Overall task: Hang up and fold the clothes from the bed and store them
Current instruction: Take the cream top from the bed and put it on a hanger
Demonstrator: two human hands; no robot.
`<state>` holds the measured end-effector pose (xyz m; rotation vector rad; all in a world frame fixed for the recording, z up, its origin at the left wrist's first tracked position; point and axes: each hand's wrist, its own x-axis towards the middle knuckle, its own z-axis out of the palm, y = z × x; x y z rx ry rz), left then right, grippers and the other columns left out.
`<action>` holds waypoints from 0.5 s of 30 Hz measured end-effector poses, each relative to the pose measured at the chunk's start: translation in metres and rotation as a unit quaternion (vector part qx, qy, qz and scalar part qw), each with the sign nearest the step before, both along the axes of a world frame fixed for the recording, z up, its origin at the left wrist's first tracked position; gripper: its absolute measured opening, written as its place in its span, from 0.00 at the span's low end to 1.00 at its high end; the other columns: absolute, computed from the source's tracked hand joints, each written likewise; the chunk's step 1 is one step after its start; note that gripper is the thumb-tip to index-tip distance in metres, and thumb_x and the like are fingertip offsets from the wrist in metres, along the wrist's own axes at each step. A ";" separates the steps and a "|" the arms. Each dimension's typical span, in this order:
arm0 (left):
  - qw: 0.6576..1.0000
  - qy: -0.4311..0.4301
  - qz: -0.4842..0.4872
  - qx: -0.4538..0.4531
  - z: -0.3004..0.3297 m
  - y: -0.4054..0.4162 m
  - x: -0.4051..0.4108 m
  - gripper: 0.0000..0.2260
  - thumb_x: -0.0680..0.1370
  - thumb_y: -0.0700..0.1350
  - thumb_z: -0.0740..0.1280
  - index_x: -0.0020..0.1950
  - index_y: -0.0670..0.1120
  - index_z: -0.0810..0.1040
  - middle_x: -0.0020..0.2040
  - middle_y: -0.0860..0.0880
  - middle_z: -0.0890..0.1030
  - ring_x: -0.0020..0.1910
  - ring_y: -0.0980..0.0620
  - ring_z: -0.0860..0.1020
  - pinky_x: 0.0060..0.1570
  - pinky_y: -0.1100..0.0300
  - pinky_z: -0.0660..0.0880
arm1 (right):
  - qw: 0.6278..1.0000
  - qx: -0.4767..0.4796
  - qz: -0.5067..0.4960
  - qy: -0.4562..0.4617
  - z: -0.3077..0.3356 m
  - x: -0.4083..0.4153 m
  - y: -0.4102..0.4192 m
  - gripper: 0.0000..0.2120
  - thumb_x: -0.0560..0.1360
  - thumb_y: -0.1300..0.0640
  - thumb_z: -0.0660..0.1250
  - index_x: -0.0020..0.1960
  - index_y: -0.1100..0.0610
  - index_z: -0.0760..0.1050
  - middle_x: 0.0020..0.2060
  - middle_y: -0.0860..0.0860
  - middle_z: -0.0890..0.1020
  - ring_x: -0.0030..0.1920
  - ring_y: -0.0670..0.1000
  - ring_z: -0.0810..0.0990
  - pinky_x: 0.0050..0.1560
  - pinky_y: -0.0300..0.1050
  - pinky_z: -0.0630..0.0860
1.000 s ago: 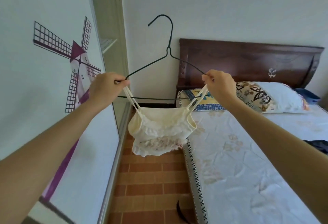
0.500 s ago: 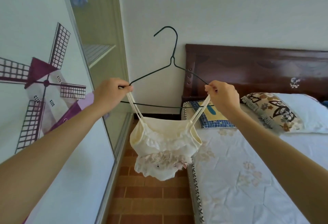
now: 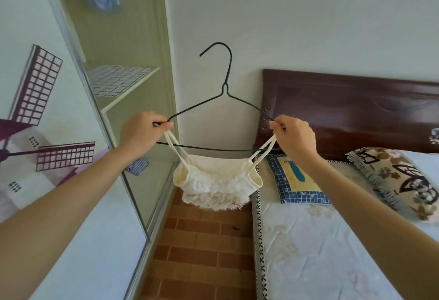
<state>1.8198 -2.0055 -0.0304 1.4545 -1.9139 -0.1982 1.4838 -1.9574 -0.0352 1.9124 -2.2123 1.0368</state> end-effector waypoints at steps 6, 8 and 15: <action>1.000 -0.014 0.008 0.009 -0.001 -0.084 -0.006 0.10 0.79 0.50 0.67 0.50 0.45 0.84 0.42 0.52 0.80 0.45 0.48 0.78 0.44 0.55 0.72 | 1.000 0.012 0.002 0.005 -0.009 -0.005 -0.089 0.13 0.81 0.51 0.62 0.49 0.57 0.81 0.39 0.53 0.83 0.41 0.57 0.81 0.43 0.53 0.79; 1.000 -0.012 0.010 0.000 0.002 -0.122 -0.004 0.10 0.79 0.50 0.67 0.49 0.45 0.84 0.43 0.51 0.81 0.45 0.48 0.78 0.45 0.54 0.73 | 1.000 0.005 0.003 0.007 -0.005 -0.004 -0.129 0.13 0.81 0.50 0.62 0.49 0.57 0.81 0.40 0.53 0.83 0.42 0.56 0.81 0.43 0.52 0.79; 1.000 0.003 0.031 -0.003 0.018 -0.249 0.009 0.10 0.78 0.51 0.68 0.47 0.47 0.85 0.45 0.49 0.84 0.46 0.47 0.79 0.47 0.51 0.76 | 1.000 -0.011 0.002 0.025 0.020 0.010 -0.251 0.13 0.82 0.51 0.61 0.54 0.57 0.80 0.44 0.55 0.83 0.47 0.58 0.80 0.44 0.49 0.74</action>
